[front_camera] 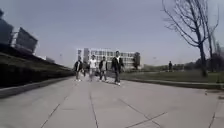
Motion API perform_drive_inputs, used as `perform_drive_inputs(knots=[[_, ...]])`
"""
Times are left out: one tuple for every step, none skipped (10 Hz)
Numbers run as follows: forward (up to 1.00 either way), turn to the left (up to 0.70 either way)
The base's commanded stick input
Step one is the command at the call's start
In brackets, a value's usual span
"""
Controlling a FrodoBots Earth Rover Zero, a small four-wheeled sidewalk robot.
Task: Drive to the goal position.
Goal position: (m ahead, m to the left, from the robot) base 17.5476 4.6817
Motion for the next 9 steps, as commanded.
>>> perform_drive_inputs(knots=[[0.7, 0.0], [0.7, 0.0], [0.7, 0.0], [0.7, 0.0], [0.7, 0.0], [0.7, 0.0], [0.7, 0.0], [0.7, 0.0], [0.7, 0.0]])
